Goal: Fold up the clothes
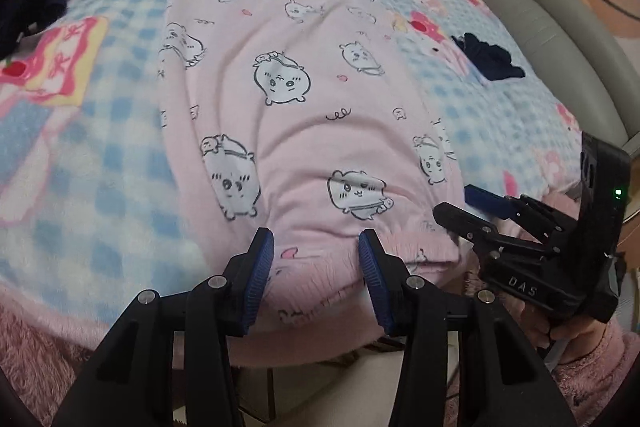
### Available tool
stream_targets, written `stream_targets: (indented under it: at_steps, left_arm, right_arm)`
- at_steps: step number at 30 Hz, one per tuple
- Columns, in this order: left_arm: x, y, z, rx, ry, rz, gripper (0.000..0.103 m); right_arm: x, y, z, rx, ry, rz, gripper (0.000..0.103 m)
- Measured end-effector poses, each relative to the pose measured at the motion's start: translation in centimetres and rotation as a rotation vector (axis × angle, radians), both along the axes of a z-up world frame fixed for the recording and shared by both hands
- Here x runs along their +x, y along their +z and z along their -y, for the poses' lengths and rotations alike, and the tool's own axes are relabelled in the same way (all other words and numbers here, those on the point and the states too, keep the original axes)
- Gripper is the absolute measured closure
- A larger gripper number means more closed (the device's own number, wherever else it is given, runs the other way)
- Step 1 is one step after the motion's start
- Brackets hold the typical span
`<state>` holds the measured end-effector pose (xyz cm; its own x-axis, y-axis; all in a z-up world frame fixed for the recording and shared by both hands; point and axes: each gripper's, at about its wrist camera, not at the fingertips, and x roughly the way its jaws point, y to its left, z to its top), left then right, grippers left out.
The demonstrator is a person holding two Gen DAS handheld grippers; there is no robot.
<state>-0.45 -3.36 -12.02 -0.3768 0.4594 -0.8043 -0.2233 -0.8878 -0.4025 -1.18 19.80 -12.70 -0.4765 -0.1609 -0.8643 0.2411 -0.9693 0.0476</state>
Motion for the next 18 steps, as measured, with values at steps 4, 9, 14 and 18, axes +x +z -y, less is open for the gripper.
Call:
stream_targets:
  at_steps: [4,9,14,18]
  left_arm:
    - [0.0,0.8,0.7,0.078,0.019,-0.027,0.054]
    - [-1.3,1.9,0.5,0.076,0.056,-0.091,0.054]
    - [-4.5,1.5,0.5,0.048,0.064,-0.066,0.054]
    - [-6.1,1.3,1.3,0.063,0.088,-0.045,0.054]
  right_arm:
    - [0.5,0.7,-1.2,-0.068,-0.022,-0.005,0.051]
    - [-0.3,2.4,-1.0,-0.124,-0.035,-0.04,0.051]
    - [-3.5,4.2,0.6,-0.076,0.013,-0.085,0.049]
    - [-5.9,2.8,2.2,-0.051,0.037,-0.025,0.049]
